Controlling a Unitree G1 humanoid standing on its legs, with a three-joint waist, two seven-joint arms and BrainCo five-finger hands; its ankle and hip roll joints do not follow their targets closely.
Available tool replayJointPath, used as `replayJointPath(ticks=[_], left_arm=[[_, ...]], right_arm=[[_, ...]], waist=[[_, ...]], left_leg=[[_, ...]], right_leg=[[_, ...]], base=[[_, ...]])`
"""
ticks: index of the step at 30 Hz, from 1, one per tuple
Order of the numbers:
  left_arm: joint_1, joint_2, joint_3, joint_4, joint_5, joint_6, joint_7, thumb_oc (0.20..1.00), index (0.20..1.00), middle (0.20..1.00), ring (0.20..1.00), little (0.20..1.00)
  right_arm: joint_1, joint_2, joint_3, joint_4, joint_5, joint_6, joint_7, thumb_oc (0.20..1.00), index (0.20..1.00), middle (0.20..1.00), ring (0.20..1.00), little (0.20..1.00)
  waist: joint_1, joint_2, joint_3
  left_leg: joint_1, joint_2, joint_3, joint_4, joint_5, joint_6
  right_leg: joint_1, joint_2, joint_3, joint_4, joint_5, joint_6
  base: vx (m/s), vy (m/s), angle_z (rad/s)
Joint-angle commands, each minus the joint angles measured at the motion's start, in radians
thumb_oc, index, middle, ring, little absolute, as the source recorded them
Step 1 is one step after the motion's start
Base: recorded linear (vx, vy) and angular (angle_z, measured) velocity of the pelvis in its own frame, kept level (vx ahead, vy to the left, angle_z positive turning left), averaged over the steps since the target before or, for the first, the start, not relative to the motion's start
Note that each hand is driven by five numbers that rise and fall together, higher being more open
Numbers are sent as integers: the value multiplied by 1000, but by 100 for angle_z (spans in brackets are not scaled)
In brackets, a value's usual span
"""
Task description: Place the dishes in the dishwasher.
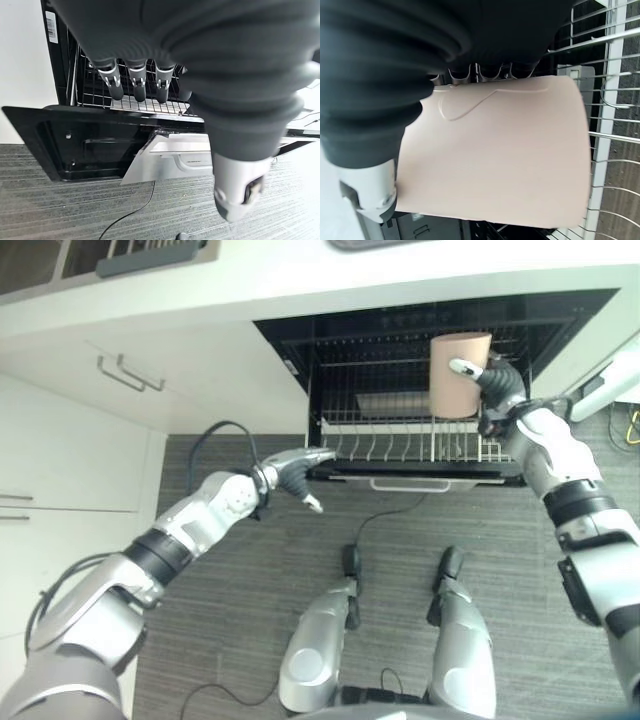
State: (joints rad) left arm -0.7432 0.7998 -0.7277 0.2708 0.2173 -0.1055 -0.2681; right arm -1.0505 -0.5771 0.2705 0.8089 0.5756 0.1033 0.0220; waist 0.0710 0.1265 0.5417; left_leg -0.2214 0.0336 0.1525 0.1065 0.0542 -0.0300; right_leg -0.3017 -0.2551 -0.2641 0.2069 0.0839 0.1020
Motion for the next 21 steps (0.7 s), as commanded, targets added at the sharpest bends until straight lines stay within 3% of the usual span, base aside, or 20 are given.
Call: replayJointPath(ticks=[1, 11, 21], left_arm=[[-27, 44, 15, -87, 3, 0, 3, 1000, 1000, 1000, 1000, 1000], [-38, 112, -10, -207, -41, 26, 15, 1000, 1000, 1000, 1000, 1000], [-121, 169, 35, -294, -67, 54, 24, 1000, 1000, 1000, 1000, 1000]], right_arm=[[-127, -22, 26, -13, -50, -46, -24, 200, 200, 200, 200, 200], [-272, -84, 60, 189, 7, -23, -87, 200, 200, 200, 200, 200], [-258, -109, 21, 274, 75, -31, -126, 200, 200, 200, 200, 200]], waist=[[29, -51, -22], [66, -22, -22], [75, -2, -22]], left_leg=[[-43, 12, -15, 181, -169, -13], [-91, 8, -17, 174, -157, -21], [-198, -13, -38, 176, -140, -18]], right_leg=[[14, -16, 62, -12, -59, 96], [-27, -35, 28, -1, -54, 101], [-136, -46, 31, 16, -42, 105]], base=[[-2, 12, 16], [-3, 21, 9], [-6, 3, 6]])
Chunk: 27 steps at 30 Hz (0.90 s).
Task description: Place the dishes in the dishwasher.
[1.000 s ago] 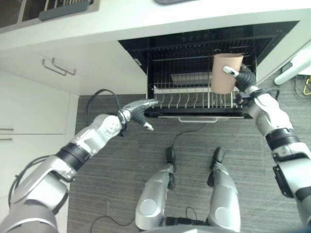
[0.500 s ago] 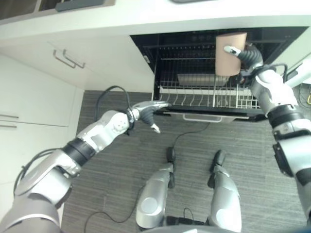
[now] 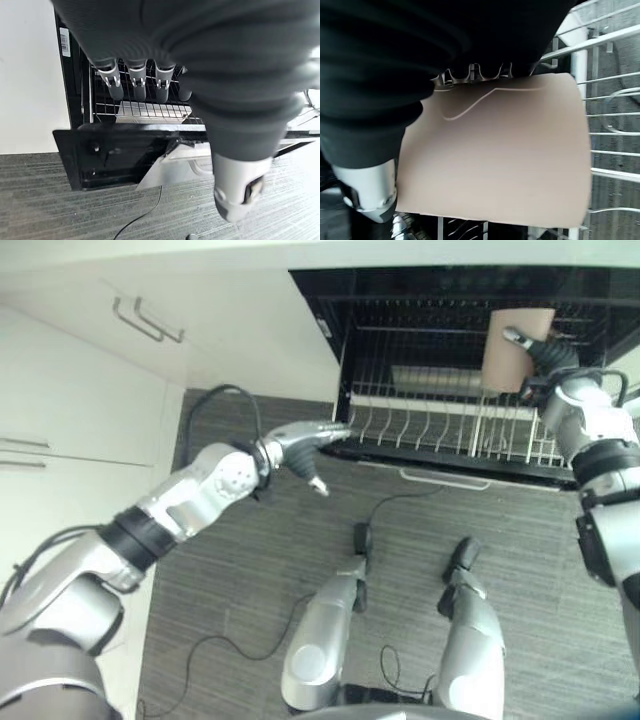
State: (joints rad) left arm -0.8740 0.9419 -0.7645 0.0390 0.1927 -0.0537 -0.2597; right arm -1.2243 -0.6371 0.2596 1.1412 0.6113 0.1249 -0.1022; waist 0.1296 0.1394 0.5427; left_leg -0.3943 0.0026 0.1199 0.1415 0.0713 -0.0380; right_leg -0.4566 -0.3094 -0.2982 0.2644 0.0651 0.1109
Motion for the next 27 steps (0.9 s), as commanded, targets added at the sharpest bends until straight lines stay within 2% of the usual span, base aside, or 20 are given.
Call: replayJointPath(ticks=[1, 10, 11, 12, 15, 16, 17, 19, 23, 24, 27], left_arm=[[5, 27, 67, -55, -43, 0, 16, 1000, 1000, 1000, 1000, 1000], [-31, 56, 106, -106, -86, 11, 24, 1000, 1000, 1000, 1000, 1000], [-29, 57, 110, -112, -89, 15, 20, 1000, 1000, 1000, 1000, 1000], [-21, 64, 127, -124, -92, 25, 4, 1000, 1000, 1000, 1000, 1000], [-21, 68, 129, -118, -102, 18, 5, 1000, 1000, 1000, 1000, 1000], [-24, 72, 127, -117, -104, 14, 5, 1000, 1000, 1000, 1000, 1000], [-21, 72, 128, -119, -102, 13, 5, 1000, 1000, 1000, 1000, 1000], [-11, 74, 129, -124, -101, 14, 7, 1000, 1000, 1000, 1000, 1000], [3, 72, 122, -120, -87, 17, 7, 1000, 1000, 1000, 1000, 1000], [6, 73, 115, -118, -87, 17, 10, 1000, 1000, 1000, 1000, 1000], [22, 63, 115, -115, -78, 13, 16, 1000, 1000, 1000, 1000, 1000]], right_arm=[[-80, -46, 33, -55, 44, -58, -3, 200, 200, 200, 200, 200], [-110, -54, 18, -33, 78, -90, -86, 200, 200, 200, 200, 200], [-105, -55, 14, -32, 71, -91, -95, 200, 200, 200, 200, 200], [-83, -69, 6, -34, 16, -96, -149, 200, 200, 200, 200, 200], [-80, -75, 8, -30, -13, -86, -192, 200, 200, 200, 200, 200], [-83, -80, 10, -25, -23, -60, -207, 567, 567, 567, 567, 567], [-81, -84, 13, -19, -16, -50, -212, 1000, 1000, 1000, 1000, 1000], [-81, -89, 15, -15, -13, -30, -229, 1000, 1000, 1000, 1000, 1000], [-78, -89, 16, -14, -75, -88, -356, 1000, 1000, 1000, 1000, 1000], [-79, -86, 8, -25, -118, -116, -450, 1000, 1000, 1000, 1000, 1000], [-80, -81, -1, -41, -186, -157, -558, 1000, 1000, 1000, 1000, 1000]], waist=[[16, -12, -23], [21, 17, -23], [22, 19, -23], [19, 23, -23], [17, 26, -23], [17, 26, -23], [18, 26, -23], [18, 26, -23], [16, 30, -23], [16, 34, -23], [17, 41, -23]], left_leg=[[-26, 19, -5, 145, -165, -10], [-83, 25, 12, 125, -135, -21], [-78, 27, 14, 124, -140, -22], [-78, 29, 19, 113, -136, -25], [-77, 29, 21, 112, -135, -25], [-77, 29, 21, 111, -135, -25], [-77, 29, 22, 111, -135, -26], [-76, 29, 23, 112, -135, -26], [-72, 29, 27, 118, -139, -25], [-72, 27, 27, 123, -143, -23], [-67, 24, 29, 121, -144, -21]], right_leg=[[16, 10, 67, -37, -29, 98], [-45, 5, 55, -47, -17, 94], [-41, 5, 53, -44, -23, 96], [-47, 8, 51, -48, -22, 97], [-49, 8, 54, -50, -20, 97], [-49, 7, 53, -51, -18, 99], [-49, 7, 53, -52, -17, 98], [-47, 7, 52, -52, -17, 99], [-44, 2, 54, -49, -16, 101], [-44, -1, 54, -46, -16, 103], [-39, -1, 56, -48, -17, 105]], base=[[-7, -10, -6], [-31, -7, -3], [-53, -23, 3], [0, 0, 0], [-17, 2, -2], [0, 0, 0], [0, 0, 0], [0, 0, 0], [0, 6, -2], [-3, 24, -4], [-10, 32, -5]])
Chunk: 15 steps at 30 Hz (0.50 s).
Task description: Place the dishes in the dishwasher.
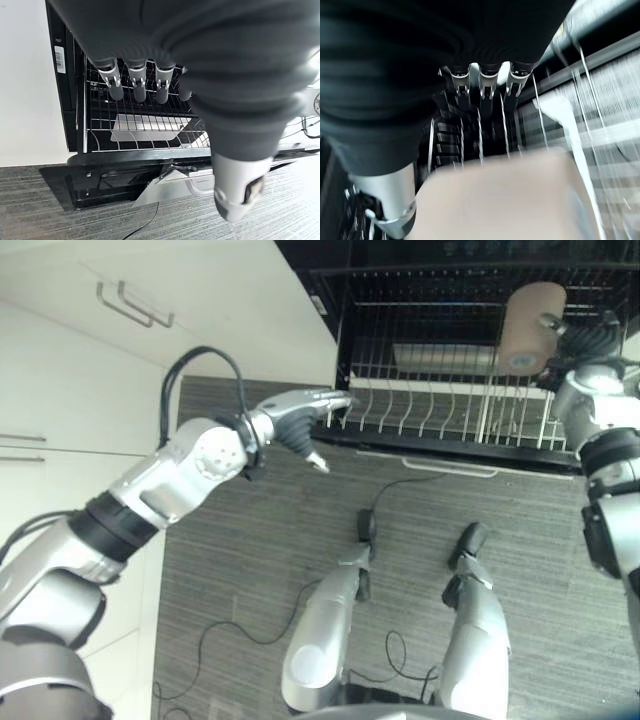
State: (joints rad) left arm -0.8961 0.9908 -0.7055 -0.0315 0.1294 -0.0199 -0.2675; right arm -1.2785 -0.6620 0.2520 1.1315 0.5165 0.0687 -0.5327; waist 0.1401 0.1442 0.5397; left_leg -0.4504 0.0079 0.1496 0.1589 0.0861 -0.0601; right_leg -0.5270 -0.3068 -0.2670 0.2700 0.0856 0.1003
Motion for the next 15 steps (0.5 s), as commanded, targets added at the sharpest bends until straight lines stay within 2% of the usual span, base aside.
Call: replayJointPath(ticks=[1, 2, 3, 5, 6, 11, 13, 15], left_arm=[[55, 9, 55, -42, -8, -25, 31, 1000, 1000, 1000, 1000, 1000], [68, 4, 56, -42, -2, -29, 36, 1000, 1000, 1000, 1000, 1000], [88, -4, 58, -41, 8, -33, 44, 1000, 1000, 1000, 1000, 1000], [146, -4, 75, -50, 18, -36, 65, 1000, 1000, 1000, 1000, 1000], [158, -9, 83, -51, 27, -37, 67, 1000, 1000, 1000, 1000, 1000], [247, -20, 104, -74, 70, -45, 101, 1000, 1000, 1000, 1000, 1000], [273, -20, 115, -84, 83, -39, 109, 1000, 1000, 1000, 1000, 1000], [295, -17, 130, -93, 82, -31, 112, 1000, 1000, 1000, 1000, 1000]], right_arm=[[-22, -52, 0, -36, -110, -126, -168, 1000, 1000, 1000, 1000, 1000], [-17, -48, -9, -41, -140, -148, -241, 1000, 1000, 1000, 1000, 1000], [-12, -40, -22, -48, -116, -190, -358, 1000, 1000, 1000, 1000, 1000], [46, -6, -123, -84, -50, -301, -526, 1000, 1000, 1000, 1000, 1000], [61, 5, -145, -99, -65, -324, -566, 1000, 1000, 1000, 1000, 1000], [152, 72, -229, -229, -87, -431, -670, 1000, 1000, 1000, 1000, 1000], [181, 94, -245, -287, -81, -475, -653, 1000, 1000, 1000, 1000, 1000], [213, 118, -255, -362, -77, -482, -628, 1000, 1000, 1000, 1000, 1000]], waist=[[7, 39, -20], [8, 41, -20], [11, 45, -20], [8, 48, -20], [8, 46, -20], [7, 55, -20], [6, 56, -20], [1, 53, -20]], left_leg=[[-7, 17, -2, 102, -160, 3], [-2, 16, -2, 102, -161, 3], [7, 14, -1, 101, -164, 5], [24, 14, 1, 105, -174, 9], [22, 12, 3, 102, -167, 12], [37, 11, 6, 107, -182, 22], [33, 11, 8, 105, -174, 25], [36, 11, 10, 100, -170, 26]], right_leg=[[35, -4, 25, -53, -38, 115], [41, -4, 25, -53, -40, 115], [50, -5, 26, -54, -43, 114], [67, -4, 28, -50, -48, 117], [66, -4, 28, -56, -41, 115], [83, 0, 33, -56, -49, 115], [80, 1, 34, -59, -42, 111], [82, 5, 39, -61, -41, 110]], base=[[-11, 32, -9], [-2, 39, -10], [14, 43, -9], [14, 17, -3], [0, 0, 0], [0, 10, -2], [-31, 22, -4], [-14, 25, -4]])
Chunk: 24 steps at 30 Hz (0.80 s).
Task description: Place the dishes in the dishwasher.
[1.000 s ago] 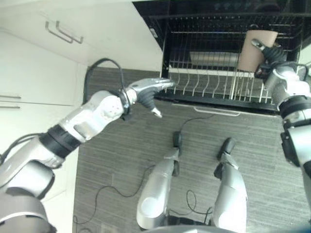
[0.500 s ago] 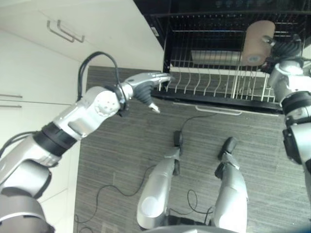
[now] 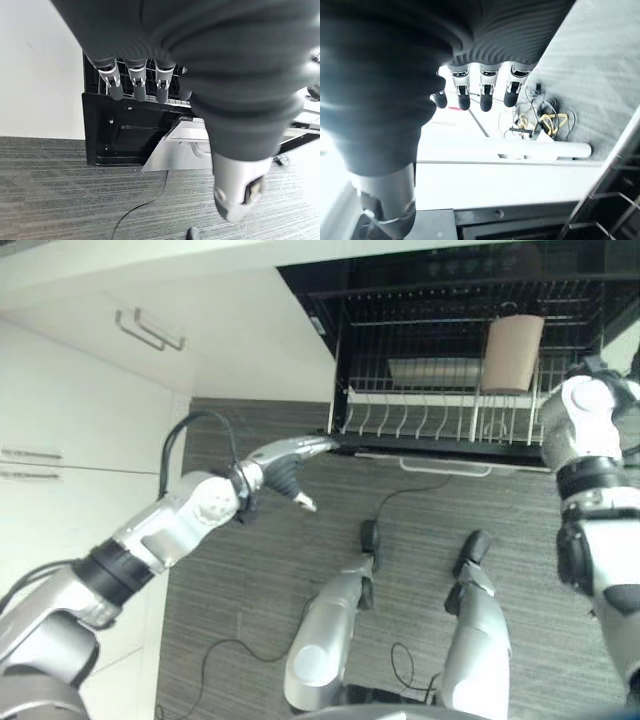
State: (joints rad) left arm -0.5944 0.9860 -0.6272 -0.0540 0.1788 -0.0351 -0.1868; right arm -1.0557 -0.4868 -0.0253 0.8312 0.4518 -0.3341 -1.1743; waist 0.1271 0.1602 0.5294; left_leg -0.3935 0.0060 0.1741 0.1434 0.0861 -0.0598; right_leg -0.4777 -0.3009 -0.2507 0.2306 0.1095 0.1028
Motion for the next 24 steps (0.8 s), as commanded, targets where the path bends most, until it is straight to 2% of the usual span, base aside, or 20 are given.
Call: replayJointPath(ticks=[1, 4, 5, 6, 10, 11, 12, 13, 14, 16, 17, 20, 21, 22, 23, 24], left_arm=[[39, -14, 72, -82, 26, -6, 43, 1000, 1000, 1000, 1000, 1000], [93, -24, 105, -85, 10, 26, 81, 1000, 1000, 1000, 1000, 1000], [126, -35, 121, -85, -5, 39, 111, 1000, 1000, 1000, 1000, 1000], [135, -39, 126, -86, -6, 43, 115, 1000, 1000, 1000, 1000, 1000], [256, -85, 215, -111, -9, 60, 169, 1000, 1000, 1000, 1000, 1000], [341, -115, 272, -132, 13, 56, 184, 1000, 1000, 1000, 1000, 1000], [461, -161, 349, -152, 52, 38, 199, 1000, 1000, 1000, 1000, 1000], [480, -168, 361, -156, 57, 35, 204, 1000, 1000, 1000, 1000, 1000], [524, -198, 392, -159, 68, 31, 218, 1000, 1000, 1000, 1000, 1000], [555, -229, 412, -157, 60, 25, 246, 1000, 1000, 1000, 1000, 1000], [573, -268, 424, -142, 37, 5, 301, 1000, 1000, 1000, 1000, 1000], [576, -307, 419, -101, 8, -29, 368, 1000, 1000, 1000, 1000, 1000], [570, -322, 409, -80, -5, -48, 397, 1000, 1000, 1000, 1000, 1000], [545, -353, 382, -22, -22, -92, 441, 1000, 1000, 1000, 1000, 1000], [537, -360, 376, -11, -29, -103, 451, 1000, 1000, 1000, 1000, 1000], [508, -390, 362, 28, -75, -159, 461, 1000, 1000, 1000, 1000, 1000]], right_arm=[[70, -6, 22, -242, 18, -89, 86, 1000, 1000, 1000, 1000, 1000], [163, 55, 42, -447, 65, -122, 105, 1000, 1000, 1000, 1000, 1000], [235, 74, 46, -532, 67, -155, 108, 1000, 1000, 1000, 1000, 1000], [255, 78, 47, -555, 66, -160, 108, 1000, 1000, 1000, 1000, 1000], [471, 78, -4, -744, -2, -250, 114, 1000, 1000, 1000, 1000, 1000], [599, 72, -51, -839, -39, -300, 140, 1000, 1000, 1000, 1000, 1000], [770, 63, -127, -961, -57, -421, 250, 1000, 1000, 1000, 1000, 1000], [793, 63, -135, -980, -50, -441, 282, 1000, 1000, 1000, 1000, 1000], [859, 55, -159, -1059, 4, -468, 398, 1000, 1000, 1000, 1000, 1000], [922, 65, -161, -1108, 78, -487, 549, 1000, 1000, 1000, 1000, 1000], [972, 84, -145, -1125, 120, -500, 672, 1000, 1000, 1000, 1000, 1000], [1003, 101, -120, -1106, 113, -499, 744, 1000, 1000, 1000, 1000, 1000], [1008, 103, -101, -1090, 129, -483, 777, 1000, 1000, 1000, 1000, 1000], [1002, 108, -67, -1052, 155, -437, 841, 1000, 1000, 1000, 1000, 1000], [1000, 110, -56, -1045, 163, -418, 865, 1000, 1000, 1000, 1000, 1000], [1005, 112, -26, -1015, 161, -347, 967, 1000, 1000, 1000, 1000, 1000]], waist=[[6, 34, -9], [-10, 23, -9], [-22, 17, -9], [-25, 15, -9], [-56, -2, -9], [-70, -14, -25], [-91, -41, -84], [-96, -46, -95], [-113, -60, -134], [-131, -69, -172], [-146, -77, -214], [-155, -85, -263], [-156, -89, -285], [-156, -98, -320], [-156, -100, -329], [-159, -110, -356]], left_leg=[[0, 15, -10, 111, -180, 26], [21, 20, 5, 99, -171, 27], [47, 24, 16, 93, -174, 28], [55, 25, 19, 91, -175, 29], [153, 38, 46, 69, -187, 33], [203, 43, 50, 55, -196, 36], [262, 53, 57, 24, -206, 33], [271, 55, 59, 16, -205, 32], [308, 62, 69, -13, -205, 27], [343, 71, 78, -40, -199, 21], [381, 85, 90, -70, -191, 14], [414, 93, 101, -103, -172, 10], [429, 97, 103, -114, -169, 9], [467, 105, 104, -140, -161, 4], [472, 107, 105, -144, -159, 4], [502, 113, 101, -163, -156, 0]], right_leg=[[52, 5, 29, -21, -76, 107], [67, 10, 36, -26, -72, 103], [88, 11, 38, -26, -76, 103], [95, 11, 38, -27, -77, 103], [182, 14, 34, -40, -87, 106], [233, 15, 26, -55, -90, 109], [295, 17, 11, -85, -94, 116], [304, 18, 9, -92, -94, 118], [342, 25, 6, -114, -100, 121], [375, 34, 5, -130, -107, 121], [410, 44, 5, -140, -119, 119], [444, 59, 6, -163, -122, 109], [461, 65, 3, -171, -126, 105], [501, 77, -6, -188, -133, 97], [507, 79, -8, -191, -134, 94], [539, 91, -8, -199, -149, 87]], base=[[-15, 34, -4], [-24, 38, -11], [4, 22, -9], [31, 12, -1], [57, -31, -1], [134, -213, -5], [129, -230, 18], [129, -206, 17], [82, -92, 13], [91, -75, -19], [63, -52, -20], [8, -22, -9], [-12, -6, -13], [-24, 5, -8], [-12, 40, 0], [-21, 47, -2]])
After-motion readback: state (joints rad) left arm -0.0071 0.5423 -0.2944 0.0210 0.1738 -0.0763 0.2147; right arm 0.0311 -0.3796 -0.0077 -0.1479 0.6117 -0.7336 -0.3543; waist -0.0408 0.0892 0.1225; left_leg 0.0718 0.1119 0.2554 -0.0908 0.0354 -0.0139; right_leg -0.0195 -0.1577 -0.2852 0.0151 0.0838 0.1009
